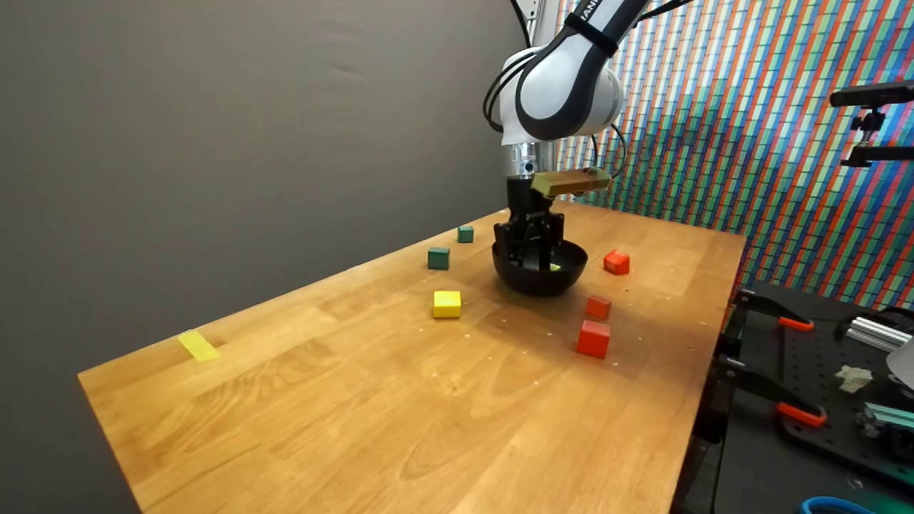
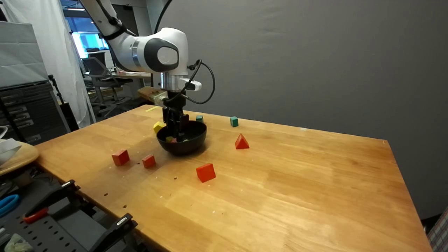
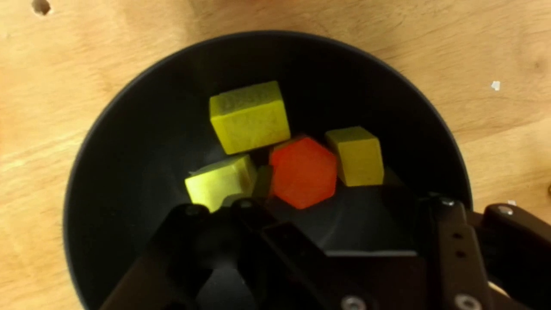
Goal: Move the blocks in the black bowl and put them around the bowl
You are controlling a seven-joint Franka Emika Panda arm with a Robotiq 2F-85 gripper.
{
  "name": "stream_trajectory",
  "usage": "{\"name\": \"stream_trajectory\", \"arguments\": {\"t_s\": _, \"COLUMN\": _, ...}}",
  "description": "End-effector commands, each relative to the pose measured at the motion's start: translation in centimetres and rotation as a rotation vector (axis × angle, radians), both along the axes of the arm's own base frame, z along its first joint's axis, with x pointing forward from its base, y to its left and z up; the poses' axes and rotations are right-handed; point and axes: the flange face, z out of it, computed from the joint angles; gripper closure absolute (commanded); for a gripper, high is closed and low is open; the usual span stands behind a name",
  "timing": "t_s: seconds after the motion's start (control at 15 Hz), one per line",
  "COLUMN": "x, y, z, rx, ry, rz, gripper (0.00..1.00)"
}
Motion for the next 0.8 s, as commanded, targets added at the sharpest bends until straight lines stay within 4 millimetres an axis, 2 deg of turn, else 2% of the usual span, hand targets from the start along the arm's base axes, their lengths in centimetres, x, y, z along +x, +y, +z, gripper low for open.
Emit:
{"name": "stream_trajectory", "arguments": {"t_s": 0.0, "x": 0.6, "y": 0.5, "z": -1.5, "rx": 0.057, "ry": -0.022, "rz": -0.039, "gripper": 0.36}}
{"name": "stream_trajectory", "arguments": {"t_s": 0.07, "x": 0.8, "y": 0.5, "z": -1.8, "rx": 0.061, "ry": -0.027, "rz": -0.044, "gripper": 0.42}}
{"name": "stream_trajectory", "arguments": {"t_s": 0.2, "x": 1.2, "y": 0.7, "z": -2.4, "rx": 0.07, "ry": -0.039, "rz": -0.052, "gripper": 0.6}}
{"name": "stream_trajectory", "arguments": {"t_s": 0.33, "x": 1.9, "y": 1.2, "z": -2.5, "rx": 0.077, "ry": -0.064, "rz": -0.053, "gripper": 0.73}}
{"name": "stream_trajectory", "arguments": {"t_s": 0.47, "x": 2.2, "y": 1.4, "z": -2.2, "rx": 0.069, "ry": -0.085, "rz": -0.045, "gripper": 0.92}}
{"name": "stream_trajectory", "arguments": {"t_s": 0.73, "x": 2.1, "y": 0.5, "z": -0.8, "rx": 0.041, "ry": -0.109, "rz": -0.052, "gripper": 0.99}}
